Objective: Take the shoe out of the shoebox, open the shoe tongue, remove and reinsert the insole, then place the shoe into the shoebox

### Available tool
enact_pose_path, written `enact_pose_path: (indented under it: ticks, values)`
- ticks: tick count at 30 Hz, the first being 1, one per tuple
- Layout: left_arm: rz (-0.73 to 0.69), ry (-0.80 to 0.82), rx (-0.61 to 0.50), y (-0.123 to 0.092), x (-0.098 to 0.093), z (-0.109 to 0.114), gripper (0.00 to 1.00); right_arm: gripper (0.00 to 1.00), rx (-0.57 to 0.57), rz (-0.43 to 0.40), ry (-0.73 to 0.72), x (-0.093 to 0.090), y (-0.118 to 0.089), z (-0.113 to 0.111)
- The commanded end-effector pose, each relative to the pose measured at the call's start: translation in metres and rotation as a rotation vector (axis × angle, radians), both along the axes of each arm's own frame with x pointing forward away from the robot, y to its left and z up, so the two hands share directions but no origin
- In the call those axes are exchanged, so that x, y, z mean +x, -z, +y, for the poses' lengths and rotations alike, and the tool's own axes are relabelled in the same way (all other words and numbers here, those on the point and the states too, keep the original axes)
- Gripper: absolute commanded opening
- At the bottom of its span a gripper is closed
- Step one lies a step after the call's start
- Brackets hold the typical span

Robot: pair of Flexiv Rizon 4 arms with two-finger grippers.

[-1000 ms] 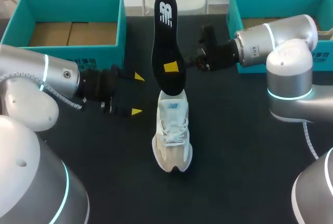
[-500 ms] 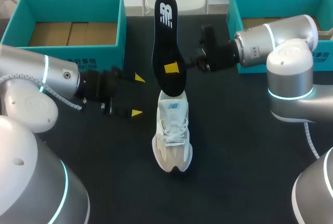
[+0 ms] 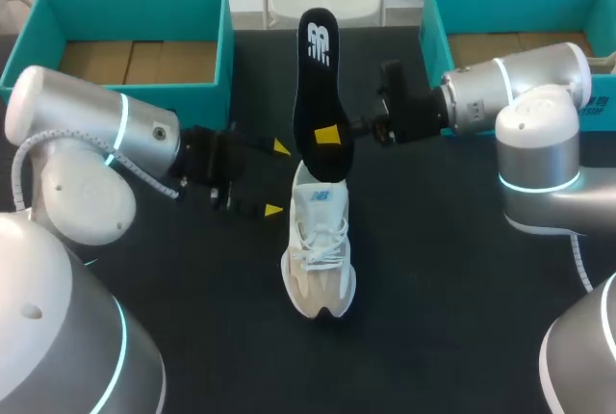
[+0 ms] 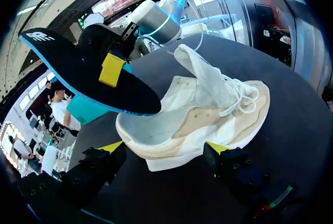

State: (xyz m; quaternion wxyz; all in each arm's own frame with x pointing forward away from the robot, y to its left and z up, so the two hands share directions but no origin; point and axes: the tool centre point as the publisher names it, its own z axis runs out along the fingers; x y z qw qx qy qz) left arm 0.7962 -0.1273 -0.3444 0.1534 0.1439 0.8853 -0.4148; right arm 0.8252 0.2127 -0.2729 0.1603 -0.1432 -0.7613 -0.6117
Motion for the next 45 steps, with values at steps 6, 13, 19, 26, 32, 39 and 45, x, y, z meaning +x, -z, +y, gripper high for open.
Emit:
enact_pose_path:
  ticks: [6,13,19,26,32,39,45]
  values:
    - [-0.009,-0.022,0.013,0.005,0.003,-0.004,1.00,0.00,0.018,-0.006,-0.024,0.009,0.014,0.011]
    - [-0.007,-0.048,0.010,0.004,0.005,-0.003,1.00,0.00,0.035,0.016,-0.044,0.009,0.029,0.017]
    - [-0.007,-0.048,0.010,0.004,0.005,-0.003,1.00,0.00,0.047,0.044,-0.041,0.004,0.043,0.014]
    - [-0.007,-0.048,0.010,0.004,0.005,-0.003,1.00,0.00,0.051,0.090,-0.023,-0.013,0.058,0.012]
    - [-0.007,-0.048,0.010,0.004,0.005,-0.003,1.00,0.00,0.032,0.147,-0.016,-0.030,0.068,0.014]
    - [-0.007,-0.048,0.010,0.004,0.005,-0.003,1.00,0.00,0.017,0.198,0.009,-0.050,0.085,0.012]
    - [-0.007,-0.048,0.010,0.004,0.005,-0.003,1.00,0.00,-0.002,0.224,0.021,-0.058,0.092,0.009]
